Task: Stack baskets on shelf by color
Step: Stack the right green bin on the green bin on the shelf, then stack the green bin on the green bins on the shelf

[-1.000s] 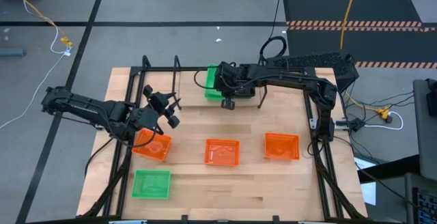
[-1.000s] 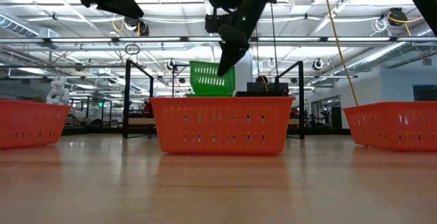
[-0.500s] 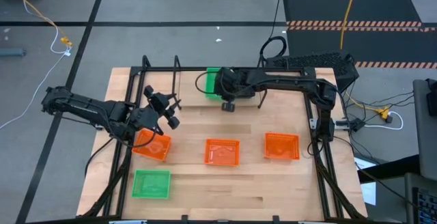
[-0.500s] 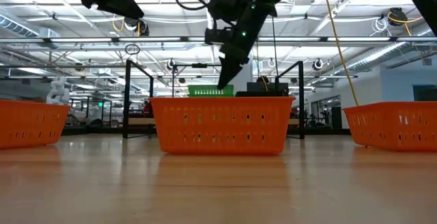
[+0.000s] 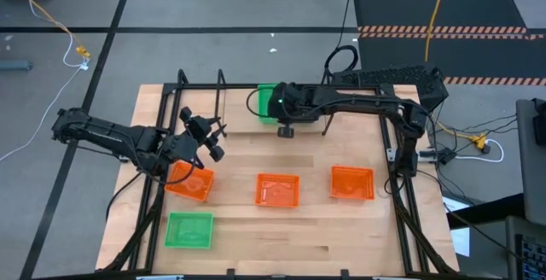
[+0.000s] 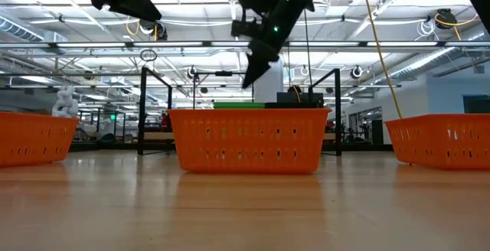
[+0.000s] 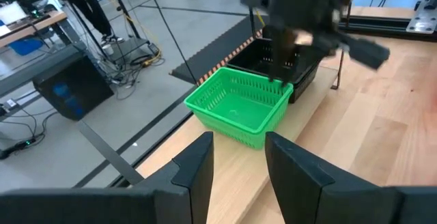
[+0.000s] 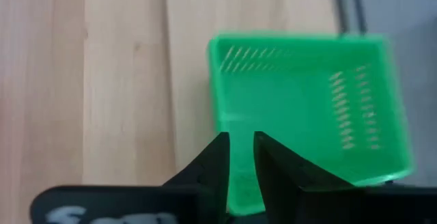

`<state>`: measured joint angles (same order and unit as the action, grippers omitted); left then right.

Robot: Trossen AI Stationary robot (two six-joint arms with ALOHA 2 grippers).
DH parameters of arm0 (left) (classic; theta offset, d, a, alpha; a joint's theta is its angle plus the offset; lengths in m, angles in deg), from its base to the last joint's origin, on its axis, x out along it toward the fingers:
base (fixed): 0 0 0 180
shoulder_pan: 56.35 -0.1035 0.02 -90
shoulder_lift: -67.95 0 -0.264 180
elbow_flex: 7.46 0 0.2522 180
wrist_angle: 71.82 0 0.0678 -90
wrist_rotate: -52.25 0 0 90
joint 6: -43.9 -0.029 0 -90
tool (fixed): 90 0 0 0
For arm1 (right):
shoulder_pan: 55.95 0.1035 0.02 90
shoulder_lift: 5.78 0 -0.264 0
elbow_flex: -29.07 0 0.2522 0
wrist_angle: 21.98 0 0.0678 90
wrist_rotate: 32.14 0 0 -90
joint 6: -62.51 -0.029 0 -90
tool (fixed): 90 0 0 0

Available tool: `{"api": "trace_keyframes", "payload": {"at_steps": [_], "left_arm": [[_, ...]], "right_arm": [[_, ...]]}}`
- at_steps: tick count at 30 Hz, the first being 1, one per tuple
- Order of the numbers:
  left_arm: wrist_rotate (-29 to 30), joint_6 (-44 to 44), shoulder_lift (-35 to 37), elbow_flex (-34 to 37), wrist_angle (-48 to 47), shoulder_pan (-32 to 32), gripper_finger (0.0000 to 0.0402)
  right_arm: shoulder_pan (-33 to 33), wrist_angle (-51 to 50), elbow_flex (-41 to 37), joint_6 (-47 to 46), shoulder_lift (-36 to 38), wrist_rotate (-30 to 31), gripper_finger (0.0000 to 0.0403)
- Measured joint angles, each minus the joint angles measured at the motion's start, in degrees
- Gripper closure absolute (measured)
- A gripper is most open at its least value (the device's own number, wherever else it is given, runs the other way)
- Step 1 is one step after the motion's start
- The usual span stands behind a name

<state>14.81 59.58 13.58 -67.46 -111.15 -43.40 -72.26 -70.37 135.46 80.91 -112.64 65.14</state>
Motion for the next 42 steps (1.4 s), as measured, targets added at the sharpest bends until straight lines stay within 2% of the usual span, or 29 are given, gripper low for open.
{"api": "trace_keyframes", "payload": {"at_steps": [9, 17, 31, 37, 42], "left_arm": [[0.0, 0.5, 0.0, 0.0, -0.2, 0.0, 0.0266], [0.0, 1.1, 0.0, 0.0, -1.2, 0.1, 0.0266], [0.0, 1.1, 0.0, 0.0, -1.3, -0.2, 0.0266], [0.0, 1.3, 0.0, 0.0, -1.2, -0.2, 0.0266], [0.0, 1.3, 0.0, 0.0, -1.2, -0.2, 0.0266]], "right_arm": [[-0.2, 1.4, -0.1, -4.4, 1.9, 0.1, 0.0331], [-0.8, 14.0, -7.4, -5.3, 1.6, 0.1, 0.0347], [-1.6, 16.3, -11.8, -5.1, 1.6, -0.1, 0.0348], [-1.5, 17.2, -11.8, -7.2, 1.6, -5.5, 0.0348], [-0.8, 18.5, -11.8, -7.2, 1.6, -5.8, 0.0348]]}}
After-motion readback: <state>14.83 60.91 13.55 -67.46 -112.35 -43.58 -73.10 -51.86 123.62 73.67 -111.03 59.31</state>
